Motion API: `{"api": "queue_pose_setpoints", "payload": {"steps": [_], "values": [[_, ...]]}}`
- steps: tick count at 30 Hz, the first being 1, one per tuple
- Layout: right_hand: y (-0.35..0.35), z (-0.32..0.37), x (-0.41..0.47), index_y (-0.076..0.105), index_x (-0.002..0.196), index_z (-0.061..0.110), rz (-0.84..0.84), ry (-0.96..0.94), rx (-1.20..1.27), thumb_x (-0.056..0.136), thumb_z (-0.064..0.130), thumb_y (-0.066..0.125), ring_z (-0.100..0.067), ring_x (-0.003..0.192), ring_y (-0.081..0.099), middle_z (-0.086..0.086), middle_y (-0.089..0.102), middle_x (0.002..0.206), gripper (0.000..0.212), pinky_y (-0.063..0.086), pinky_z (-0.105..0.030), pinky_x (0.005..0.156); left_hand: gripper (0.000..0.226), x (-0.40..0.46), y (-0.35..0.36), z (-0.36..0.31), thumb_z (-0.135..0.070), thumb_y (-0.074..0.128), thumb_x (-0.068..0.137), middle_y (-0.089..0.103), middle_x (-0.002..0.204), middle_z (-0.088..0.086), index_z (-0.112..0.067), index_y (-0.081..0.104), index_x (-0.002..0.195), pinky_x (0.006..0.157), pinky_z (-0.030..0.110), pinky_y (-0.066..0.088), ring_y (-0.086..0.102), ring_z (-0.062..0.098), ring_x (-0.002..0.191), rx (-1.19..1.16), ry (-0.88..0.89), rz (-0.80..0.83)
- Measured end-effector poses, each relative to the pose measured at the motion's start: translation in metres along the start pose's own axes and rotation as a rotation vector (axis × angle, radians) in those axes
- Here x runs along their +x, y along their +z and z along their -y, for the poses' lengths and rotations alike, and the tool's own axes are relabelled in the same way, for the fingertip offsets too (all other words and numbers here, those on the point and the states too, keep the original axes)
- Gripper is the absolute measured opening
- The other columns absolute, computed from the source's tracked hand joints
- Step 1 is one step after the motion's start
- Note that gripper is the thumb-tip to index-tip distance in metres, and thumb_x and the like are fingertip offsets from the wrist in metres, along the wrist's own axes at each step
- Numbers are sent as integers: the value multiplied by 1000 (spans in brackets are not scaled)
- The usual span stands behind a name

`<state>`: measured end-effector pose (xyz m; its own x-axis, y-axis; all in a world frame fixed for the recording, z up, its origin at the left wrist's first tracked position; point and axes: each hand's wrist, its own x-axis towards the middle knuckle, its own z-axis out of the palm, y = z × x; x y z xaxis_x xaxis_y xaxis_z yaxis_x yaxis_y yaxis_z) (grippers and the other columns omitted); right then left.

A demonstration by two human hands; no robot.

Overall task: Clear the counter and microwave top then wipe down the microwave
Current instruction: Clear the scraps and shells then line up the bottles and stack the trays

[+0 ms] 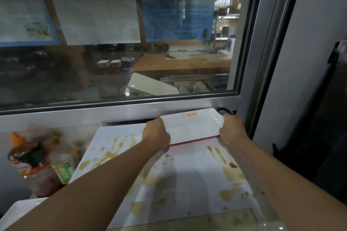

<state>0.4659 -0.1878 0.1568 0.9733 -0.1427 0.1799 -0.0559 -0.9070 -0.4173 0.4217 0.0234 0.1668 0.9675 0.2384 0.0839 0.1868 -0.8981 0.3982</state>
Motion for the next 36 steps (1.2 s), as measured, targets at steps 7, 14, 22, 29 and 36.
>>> {"api": "queue_pose_setpoints", "payload": {"steps": [7,14,22,29,36], "values": [[-6,13,-10,59,106,-2,21,-25,48,83,-7,52,-32,102,58,-18,62,109,25,37,-27,70,34,-8,-12,15,0,62,77,66,106,10,-5,61,111,77,29,49,61,27,99,-100,-56,-45],[-14,68,-40,56,97,2,51,-122,110,80,-4,55,-33,94,57,-18,60,108,19,38,-30,67,37,-36,-52,60,-5,61,79,66,112,11,-7,61,116,90,30,48,61,28,106,-30,-110,-145],[-5,154,-95,54,98,0,113,-304,149,82,-2,52,-35,100,57,-19,60,110,16,38,-29,67,36,-89,-114,139,-1,56,78,68,108,15,-5,61,114,86,34,50,62,31,103,-21,-238,-264],[24,235,-148,39,68,9,222,-409,197,78,-3,51,-34,85,53,-7,49,80,20,27,-27,49,38,-138,-158,224,2,59,76,66,110,18,-5,64,113,87,36,48,59,36,107,-57,-363,-355],[65,311,-204,57,90,2,340,-420,280,77,-4,53,-27,81,56,-12,61,95,15,40,-26,57,52,-162,-184,323,2,61,76,66,117,14,-7,56,127,93,30,45,59,29,112,-196,-459,-382]]}}
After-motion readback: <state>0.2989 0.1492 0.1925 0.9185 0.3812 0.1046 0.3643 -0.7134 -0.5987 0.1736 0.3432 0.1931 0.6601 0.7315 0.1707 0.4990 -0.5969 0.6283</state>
